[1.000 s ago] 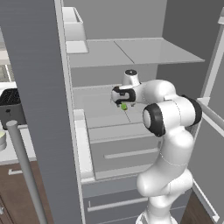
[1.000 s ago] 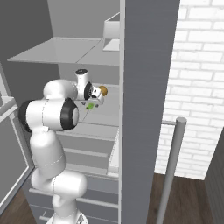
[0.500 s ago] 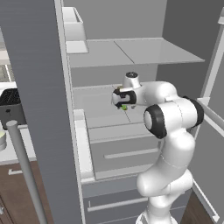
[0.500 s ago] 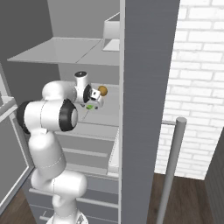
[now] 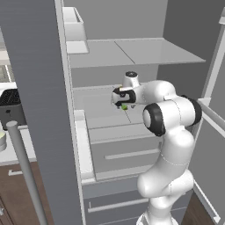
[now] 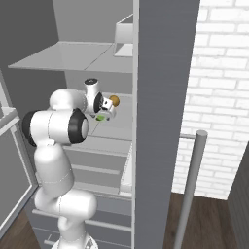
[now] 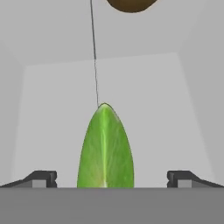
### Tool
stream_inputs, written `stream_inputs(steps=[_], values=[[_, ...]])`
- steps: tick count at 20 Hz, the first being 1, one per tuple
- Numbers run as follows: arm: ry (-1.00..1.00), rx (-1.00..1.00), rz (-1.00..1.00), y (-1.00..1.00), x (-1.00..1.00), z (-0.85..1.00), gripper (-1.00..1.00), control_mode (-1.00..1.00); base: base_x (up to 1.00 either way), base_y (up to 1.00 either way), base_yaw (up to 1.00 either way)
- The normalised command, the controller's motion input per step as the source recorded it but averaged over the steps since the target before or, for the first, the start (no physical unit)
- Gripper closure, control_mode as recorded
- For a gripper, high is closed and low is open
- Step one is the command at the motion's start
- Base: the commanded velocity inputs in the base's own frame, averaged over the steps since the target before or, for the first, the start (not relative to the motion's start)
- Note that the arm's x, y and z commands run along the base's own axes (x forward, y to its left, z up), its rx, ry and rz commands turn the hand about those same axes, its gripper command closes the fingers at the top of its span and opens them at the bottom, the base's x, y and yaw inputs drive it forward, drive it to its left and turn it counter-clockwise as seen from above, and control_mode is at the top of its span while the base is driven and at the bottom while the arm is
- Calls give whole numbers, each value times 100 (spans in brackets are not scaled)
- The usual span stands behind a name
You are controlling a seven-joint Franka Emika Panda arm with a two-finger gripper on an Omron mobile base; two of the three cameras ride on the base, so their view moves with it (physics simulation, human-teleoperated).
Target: Grab a lemon wedge from the fridge and one ice cube from the ice bowl, and put them in the glass of lemonade.
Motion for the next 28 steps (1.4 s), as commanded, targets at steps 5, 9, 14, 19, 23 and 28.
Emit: stream_inputs(steps=[5,9,14,19,23,28], values=[[6,0,0,0,-3,-25,-100,-100,0,0,0],[6,0,0,0,-1,-35,-100,-100,0,0,0],[1,0,0,0,0,-15,-100,-100,0,0,0],[0,0,0,0,-1,0,100,-100,0,0,0],[0,0,0,0,0,0,100,-100,0,0,0],[1,0,0,0,-9,0,100,-100,0,0,0]])
